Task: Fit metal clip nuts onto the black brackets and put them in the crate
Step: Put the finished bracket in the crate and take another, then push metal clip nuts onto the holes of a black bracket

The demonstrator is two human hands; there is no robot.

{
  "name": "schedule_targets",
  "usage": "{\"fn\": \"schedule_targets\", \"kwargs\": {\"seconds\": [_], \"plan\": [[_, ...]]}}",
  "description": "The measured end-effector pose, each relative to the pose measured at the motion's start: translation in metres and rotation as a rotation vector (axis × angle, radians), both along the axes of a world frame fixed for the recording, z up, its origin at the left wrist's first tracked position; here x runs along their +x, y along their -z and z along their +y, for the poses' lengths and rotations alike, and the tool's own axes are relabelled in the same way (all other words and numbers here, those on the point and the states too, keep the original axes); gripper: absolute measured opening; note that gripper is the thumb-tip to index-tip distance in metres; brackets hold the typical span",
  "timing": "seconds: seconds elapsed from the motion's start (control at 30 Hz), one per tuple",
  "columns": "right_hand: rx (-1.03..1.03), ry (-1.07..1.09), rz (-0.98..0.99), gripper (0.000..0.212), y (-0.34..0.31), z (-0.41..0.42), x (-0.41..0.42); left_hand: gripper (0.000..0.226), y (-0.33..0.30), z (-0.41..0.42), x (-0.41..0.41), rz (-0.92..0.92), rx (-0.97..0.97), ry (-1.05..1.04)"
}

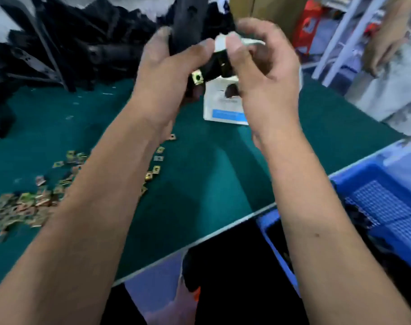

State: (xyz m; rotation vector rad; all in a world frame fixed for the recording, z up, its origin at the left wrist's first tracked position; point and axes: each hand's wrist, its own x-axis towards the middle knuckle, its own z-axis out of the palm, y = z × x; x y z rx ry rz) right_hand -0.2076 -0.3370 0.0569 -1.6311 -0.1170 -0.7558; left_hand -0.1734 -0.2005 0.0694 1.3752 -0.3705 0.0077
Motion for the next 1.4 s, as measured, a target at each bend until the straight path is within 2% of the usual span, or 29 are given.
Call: {"fn": "schedule_targets", "kwargs": {"seconds": [0.03, 0.1, 0.17, 0.27, 0.33, 0.4, 0.47, 0.57, 0.6, 0.63, 0.67, 0.77, 0.83, 0.93, 1.1, 1.2, 1.27, 1.4], "plan": [[0.098, 0.069, 0.046, 0.011, 0.001, -0.021, -0.012, 0.016, -0.001, -0.034, -0.011, -0.018, 0.036, 0.051], [0.289, 0.239, 0.114, 0.036, 0.006, -0.065, -0.039, 0.024, 0.000, -0.101, -0.039, -0.084, 0.138, 0.126], [0.458, 0.456, 0.144, 0.038, 0.018, -0.117, -0.074, 0.025, 0.012, -0.167, -0.072, -0.197, 0.267, 0.198], [0.515, 0.783, 0.316, 0.034, 0.053, -0.179, -0.134, 0.031, 0.044, -0.244, -0.126, -0.270, 0.458, 0.338], [0.519, 0.952, 0.362, 0.043, 0.086, -0.207, -0.170, 0.031, 0.072, -0.277, -0.151, -0.196, 0.579, 0.464], [0.399, 1.025, 0.516, 0.049, 0.124, -0.228, -0.198, 0.038, 0.115, -0.298, -0.168, -0.031, 0.718, 0.560], [0.197, 0.988, 0.765, 0.051, 0.164, -0.249, -0.219, 0.046, 0.161, -0.305, -0.180, 0.219, 0.834, 0.632], [-0.165, 0.818, 1.168, 0.044, 0.208, -0.262, -0.236, 0.033, 0.217, -0.298, -0.188, 0.637, 0.812, 0.674], [-0.236, 0.780, 1.234, 0.039, 0.217, -0.263, -0.241, 0.029, 0.229, -0.294, -0.191, 0.718, 0.824, 0.675], [-0.262, 0.776, 1.265, 0.037, 0.223, -0.265, -0.244, 0.026, 0.240, -0.291, -0.193, 0.723, 0.869, 0.676], [-0.260, 0.801, 1.273, 0.038, 0.227, -0.268, -0.246, 0.026, 0.248, -0.289, -0.194, 0.648, 0.937, 0.672], [-0.308, 0.915, 1.285, 0.041, 0.223, -0.274, -0.247, 0.024, 0.252, -0.286, -0.192, 0.331, 1.101, 0.608], [-0.364, 0.988, 1.256, 0.036, 0.213, -0.274, -0.242, 0.017, 0.238, -0.287, -0.186, 0.212, 1.080, 0.507], [-0.392, 1.044, 1.122, 0.024, 0.187, -0.266, -0.225, 0.011, 0.201, -0.289, -0.173, 0.060, 0.907, 0.356], [-0.401, 1.032, 0.762, 0.017, 0.111, -0.233, -0.177, 0.018, 0.106, -0.280, -0.139, -0.255, 0.446, 0.153], [-0.473, 0.919, 0.470, 0.011, 0.063, -0.190, -0.141, 0.020, 0.056, -0.248, -0.112, -0.403, 0.244, 0.021], [-0.509, 0.785, 0.327, 0.012, 0.039, -0.150, -0.111, 0.020, 0.032, -0.216, -0.093, -0.421, 0.175, -0.075], [-0.542, 0.492, 0.274, 0.019, 0.016, -0.061, -0.052, 0.019, 0.014, -0.128, -0.053, -0.357, 0.189, -0.348]]}}
